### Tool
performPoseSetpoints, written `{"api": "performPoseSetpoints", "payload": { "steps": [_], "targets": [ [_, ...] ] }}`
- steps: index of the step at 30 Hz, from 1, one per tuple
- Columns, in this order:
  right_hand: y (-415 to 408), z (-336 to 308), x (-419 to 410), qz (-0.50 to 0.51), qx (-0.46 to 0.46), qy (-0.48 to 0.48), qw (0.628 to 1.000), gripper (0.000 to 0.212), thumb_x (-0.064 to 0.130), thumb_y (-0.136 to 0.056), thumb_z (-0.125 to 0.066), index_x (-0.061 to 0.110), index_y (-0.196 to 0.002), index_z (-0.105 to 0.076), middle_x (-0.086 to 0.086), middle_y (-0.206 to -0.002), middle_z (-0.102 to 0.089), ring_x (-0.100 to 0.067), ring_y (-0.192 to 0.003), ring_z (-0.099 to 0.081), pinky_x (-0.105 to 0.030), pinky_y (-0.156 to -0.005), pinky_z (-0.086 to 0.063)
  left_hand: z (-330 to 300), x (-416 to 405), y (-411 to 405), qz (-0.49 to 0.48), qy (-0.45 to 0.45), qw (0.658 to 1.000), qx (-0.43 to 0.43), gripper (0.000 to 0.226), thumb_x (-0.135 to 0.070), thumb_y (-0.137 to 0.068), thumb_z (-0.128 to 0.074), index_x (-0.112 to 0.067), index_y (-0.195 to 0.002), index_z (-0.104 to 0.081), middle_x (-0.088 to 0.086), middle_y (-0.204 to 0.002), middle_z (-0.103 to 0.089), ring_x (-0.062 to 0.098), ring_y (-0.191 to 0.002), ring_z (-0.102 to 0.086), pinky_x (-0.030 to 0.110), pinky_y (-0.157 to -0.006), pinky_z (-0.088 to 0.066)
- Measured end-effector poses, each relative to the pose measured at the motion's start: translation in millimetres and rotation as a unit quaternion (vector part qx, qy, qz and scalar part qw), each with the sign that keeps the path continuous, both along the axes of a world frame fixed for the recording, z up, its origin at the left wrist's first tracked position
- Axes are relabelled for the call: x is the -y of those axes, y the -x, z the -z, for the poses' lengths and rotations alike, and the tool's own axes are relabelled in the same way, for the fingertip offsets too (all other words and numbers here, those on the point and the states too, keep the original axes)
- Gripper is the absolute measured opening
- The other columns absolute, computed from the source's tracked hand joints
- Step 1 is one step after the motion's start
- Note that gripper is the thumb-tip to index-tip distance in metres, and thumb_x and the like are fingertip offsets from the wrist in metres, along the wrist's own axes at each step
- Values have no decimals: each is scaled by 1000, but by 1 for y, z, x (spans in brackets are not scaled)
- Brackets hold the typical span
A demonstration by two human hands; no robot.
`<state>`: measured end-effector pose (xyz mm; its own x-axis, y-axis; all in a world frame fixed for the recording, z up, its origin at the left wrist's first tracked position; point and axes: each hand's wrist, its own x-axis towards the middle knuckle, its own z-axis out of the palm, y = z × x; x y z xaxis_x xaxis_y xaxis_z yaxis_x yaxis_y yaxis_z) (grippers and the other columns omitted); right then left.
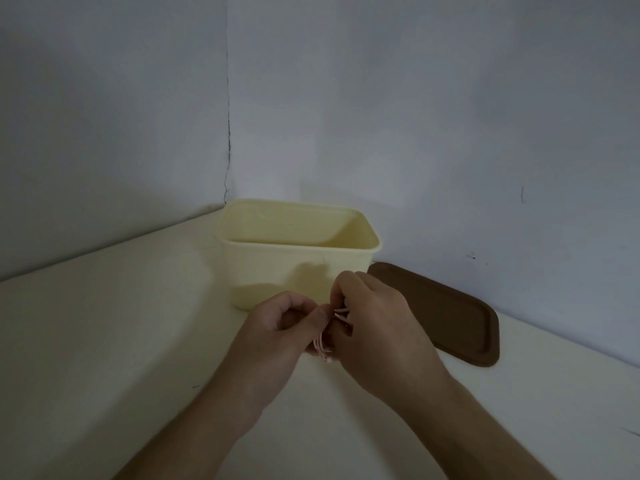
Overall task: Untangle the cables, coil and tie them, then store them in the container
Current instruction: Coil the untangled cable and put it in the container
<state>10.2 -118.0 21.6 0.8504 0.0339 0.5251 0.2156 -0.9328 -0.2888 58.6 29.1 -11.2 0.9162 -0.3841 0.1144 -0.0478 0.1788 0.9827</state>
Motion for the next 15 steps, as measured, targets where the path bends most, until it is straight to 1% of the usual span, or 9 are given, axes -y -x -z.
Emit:
{"api": "performPoseSetpoints", "payload": {
  "steps": [4, 7, 10, 12, 15],
  "targets": [
    [-1, 1, 1, -10, 0, -17, 1000, 23, 9, -85, -67, 21, -85, -47, 6, -80, -51, -16, -65, -50, -43, -51, -46, 2, 1, 0, 17, 26, 999, -36, 24, -21, -99, -67, 3, -102, -67, 15, -81, -75, 23, -74, -72, 46, -87, -61],
    [0, 2, -1, -18, -15, -29, 999, 21, 9, -87, -66, 21, -87, -49, 7, -83, -52, -13, -68, -50, -41, -54, -47, 4, 1, 0, 27, 40, 998, -47, 14, -15, -101, -64, -4, -106, -71, 16, -86, -76, 24, -77, -71, 40, -81, -59],
    [0, 2, -3, -20, -29, -41, 999, 23, 7, -86, -70, 20, -89, -52, 8, -87, -53, -10, -73, -51, -32, -59, -45, 3, 0, 0, 7, 45, 999, -24, 13, -9, -100, -65, -11, -104, -77, 17, -87, -77, 23, -76, -72, 32, -75, -59],
    [-1, 3, -4, -16, -28, -55, 998, 24, 6, -85, -72, 20, -90, -54, 8, -89, -53, -9, -78, -51, -28, -64, -45, 4, 0, 0, -10, 45, 999, -11, 15, -6, -100, -65, -11, -104, -79, 16, -79, -76, 20, -69, -70, 30, -70, -58],
    [-3, 4, -5, -7, -40, -83, 996, 24, 7, -87, -73, 21, -93, -55, 10, -96, -51, -3, -89, -51, -14, -70, -45, 6, 1, -1, -39, 28, 999, 7, 15, -5, -99, -66, -10, -105, -79, 15, -75, -76, 17, -61, -66, 27, -63, -54]
  ]
}}
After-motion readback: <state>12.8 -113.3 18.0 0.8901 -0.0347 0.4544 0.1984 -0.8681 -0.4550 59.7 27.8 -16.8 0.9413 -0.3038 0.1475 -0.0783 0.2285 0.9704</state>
